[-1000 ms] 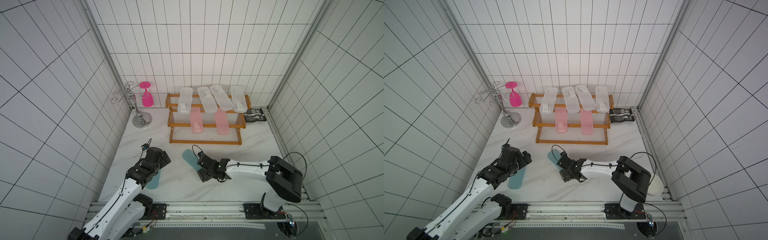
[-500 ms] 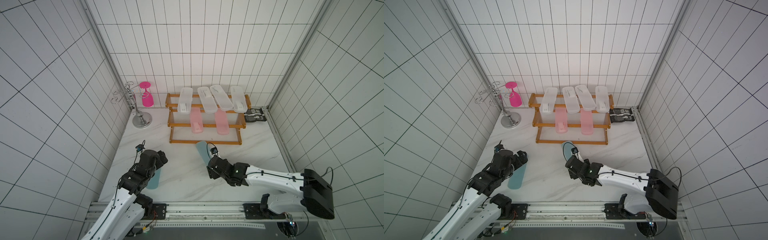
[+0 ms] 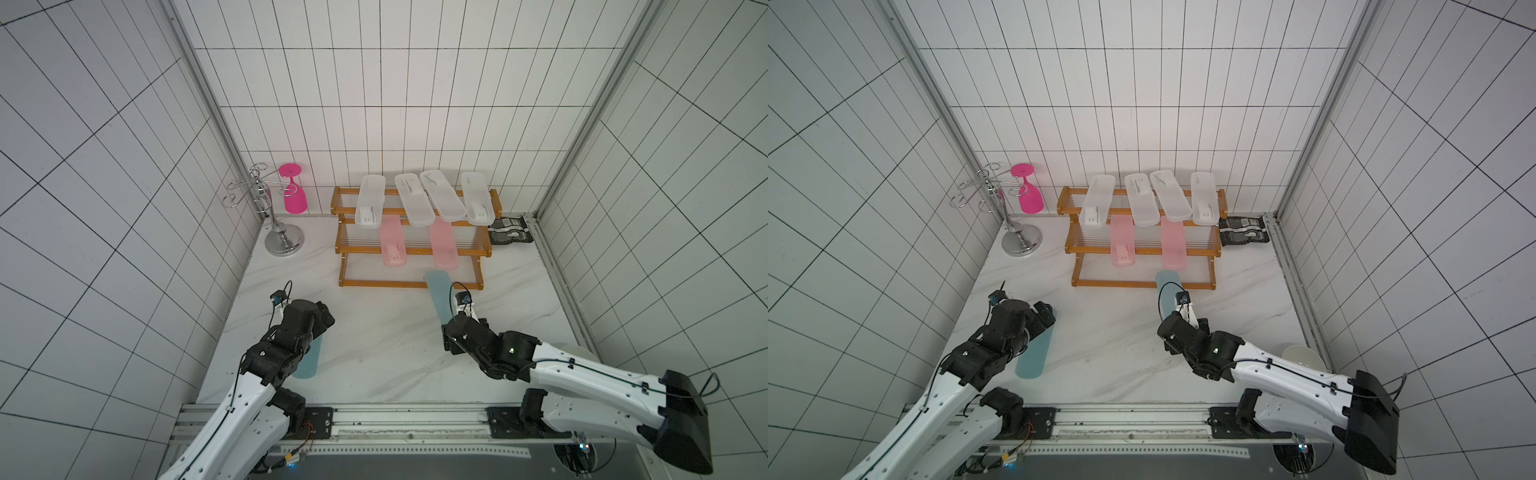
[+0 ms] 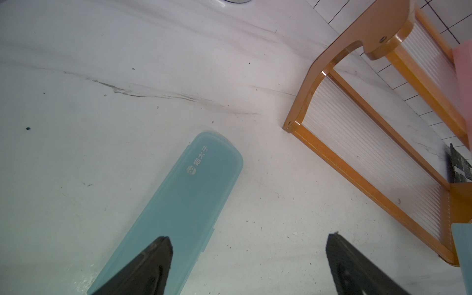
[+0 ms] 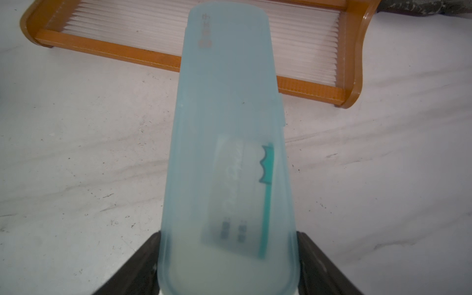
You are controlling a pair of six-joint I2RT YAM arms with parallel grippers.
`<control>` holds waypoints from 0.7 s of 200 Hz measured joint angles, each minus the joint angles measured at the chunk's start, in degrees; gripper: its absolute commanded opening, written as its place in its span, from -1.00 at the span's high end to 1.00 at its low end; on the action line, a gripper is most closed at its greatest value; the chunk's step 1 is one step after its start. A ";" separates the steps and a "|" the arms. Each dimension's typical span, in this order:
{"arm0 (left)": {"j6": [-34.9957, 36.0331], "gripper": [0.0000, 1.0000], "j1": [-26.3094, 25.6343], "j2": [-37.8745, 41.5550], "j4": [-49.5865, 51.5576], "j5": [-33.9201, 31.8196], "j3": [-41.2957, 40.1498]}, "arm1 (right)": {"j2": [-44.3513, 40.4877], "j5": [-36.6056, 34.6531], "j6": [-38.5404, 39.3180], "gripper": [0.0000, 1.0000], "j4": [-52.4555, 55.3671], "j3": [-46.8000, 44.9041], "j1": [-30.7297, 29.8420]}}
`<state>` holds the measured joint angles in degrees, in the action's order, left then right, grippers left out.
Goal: Place the pencil cases on the shelf according to color
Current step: Pick up the pencil case from the center of the board, then place the pencil case on the shelf.
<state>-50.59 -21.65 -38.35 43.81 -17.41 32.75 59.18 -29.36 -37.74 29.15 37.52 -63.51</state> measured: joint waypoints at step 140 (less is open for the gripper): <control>-2.34 -0.97 0.66 -8.70 -5.09 -2.51 -3.63 | 13.64 4.76 5.70 -0.01 -20.31 -0.04 12.85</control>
<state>-52.93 -20.99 -47.05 38.72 -19.92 29.12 72.82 -24.60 -32.03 8.84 37.47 -50.65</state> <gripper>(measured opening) 0.983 0.762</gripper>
